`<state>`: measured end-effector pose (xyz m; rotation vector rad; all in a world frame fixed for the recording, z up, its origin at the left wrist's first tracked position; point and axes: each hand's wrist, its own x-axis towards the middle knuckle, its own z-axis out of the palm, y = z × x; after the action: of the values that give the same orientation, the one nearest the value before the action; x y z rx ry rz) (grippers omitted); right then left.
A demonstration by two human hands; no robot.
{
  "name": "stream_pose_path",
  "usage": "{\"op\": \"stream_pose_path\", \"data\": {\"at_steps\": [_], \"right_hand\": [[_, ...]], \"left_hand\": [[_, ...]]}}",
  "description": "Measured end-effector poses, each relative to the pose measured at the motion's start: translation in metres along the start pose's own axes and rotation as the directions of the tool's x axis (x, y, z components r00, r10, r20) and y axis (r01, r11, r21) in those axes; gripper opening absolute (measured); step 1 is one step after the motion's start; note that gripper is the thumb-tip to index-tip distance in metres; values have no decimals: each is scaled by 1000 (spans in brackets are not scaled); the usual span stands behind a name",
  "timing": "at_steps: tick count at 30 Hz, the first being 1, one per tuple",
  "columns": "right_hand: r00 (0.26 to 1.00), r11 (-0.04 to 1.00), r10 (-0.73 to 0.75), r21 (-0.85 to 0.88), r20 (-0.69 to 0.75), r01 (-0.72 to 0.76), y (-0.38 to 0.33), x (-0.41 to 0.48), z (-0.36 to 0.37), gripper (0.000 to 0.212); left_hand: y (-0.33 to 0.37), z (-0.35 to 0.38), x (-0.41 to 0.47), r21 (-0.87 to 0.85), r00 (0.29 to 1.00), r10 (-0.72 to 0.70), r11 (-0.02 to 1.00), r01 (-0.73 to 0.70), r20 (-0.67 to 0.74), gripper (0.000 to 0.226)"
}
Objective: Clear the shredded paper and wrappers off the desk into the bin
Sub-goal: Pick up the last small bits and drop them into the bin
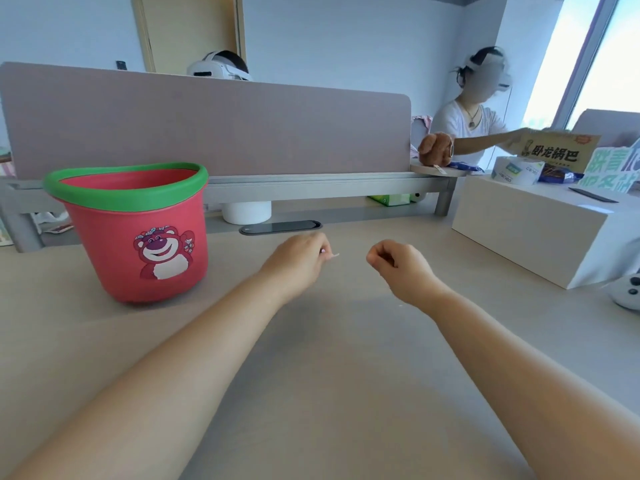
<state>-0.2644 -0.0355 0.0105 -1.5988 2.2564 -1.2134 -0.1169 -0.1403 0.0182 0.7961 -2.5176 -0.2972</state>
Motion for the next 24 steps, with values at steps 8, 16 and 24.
{"op": "stream_pose_path", "data": {"at_steps": [8,16,24], "right_hand": [[958,942,-286,183,-5,282,-127,58,21,13],[905,889,-424,201,25,411,-224,109,89,33],[933,934,-350,110,83,341,-230,125,113,23]], "left_hand": [[-33,-129,-4,127,943,-45,988,92,-330,17],[-111,-202,-25,160,864,-320,900,405,-388,16],[-139,-206,-29,198,897,-394,880,431,-202,22]]}}
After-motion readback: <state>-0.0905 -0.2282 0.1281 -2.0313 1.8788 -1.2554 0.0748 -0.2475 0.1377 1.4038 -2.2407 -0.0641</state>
